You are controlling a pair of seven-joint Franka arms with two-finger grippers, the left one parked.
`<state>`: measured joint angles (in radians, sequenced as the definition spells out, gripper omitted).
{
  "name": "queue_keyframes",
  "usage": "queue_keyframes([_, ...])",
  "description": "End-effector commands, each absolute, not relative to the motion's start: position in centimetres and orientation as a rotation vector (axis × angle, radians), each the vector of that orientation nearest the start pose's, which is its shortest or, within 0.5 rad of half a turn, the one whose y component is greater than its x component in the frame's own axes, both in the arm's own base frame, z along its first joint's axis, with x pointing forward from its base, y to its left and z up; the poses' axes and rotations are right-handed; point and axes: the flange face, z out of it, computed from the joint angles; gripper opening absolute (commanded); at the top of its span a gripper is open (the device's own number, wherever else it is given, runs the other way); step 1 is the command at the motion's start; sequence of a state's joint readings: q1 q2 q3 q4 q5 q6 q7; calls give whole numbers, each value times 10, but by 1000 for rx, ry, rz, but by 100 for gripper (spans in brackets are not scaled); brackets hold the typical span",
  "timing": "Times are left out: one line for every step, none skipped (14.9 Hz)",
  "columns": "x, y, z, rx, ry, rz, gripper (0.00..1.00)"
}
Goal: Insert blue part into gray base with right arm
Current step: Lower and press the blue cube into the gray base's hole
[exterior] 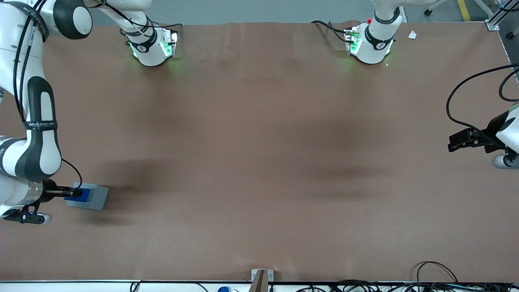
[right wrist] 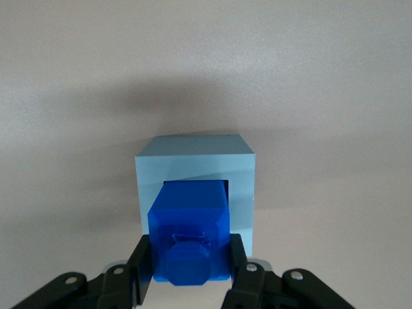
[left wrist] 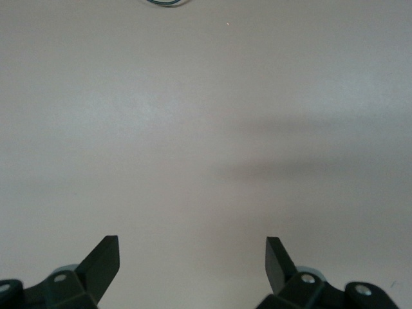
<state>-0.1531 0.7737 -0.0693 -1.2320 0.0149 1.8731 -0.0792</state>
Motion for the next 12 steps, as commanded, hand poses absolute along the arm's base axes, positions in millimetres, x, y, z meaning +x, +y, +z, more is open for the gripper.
queue_keyframes([724, -152, 298, -3142, 195, 204, 12])
queue_keyframes([724, -152, 297, -3142, 195, 204, 10])
queue_keyframes([724, -152, 296, -3141, 195, 209, 8])
queue_keyframes([723, -153, 295, -3141, 197, 211, 8])
queue_keyframes([724, -153, 295, -3141, 197, 209, 8])
queue_keyframes([724, -153, 295, -3143, 200, 197, 9])
queue_keyframes([725, -153, 293, -3145, 195, 188, 9])
queue_keyframes([725, -153, 291, -3146, 195, 183, 8])
queue_keyframes([725, -155, 288, -3146, 195, 181, 8])
queue_keyframes([725, -157, 286, -3145, 199, 183, 8])
queue_keyframes([725, -157, 284, -3145, 199, 188, 8])
queue_keyframes([725, -157, 284, -3145, 199, 188, 8])
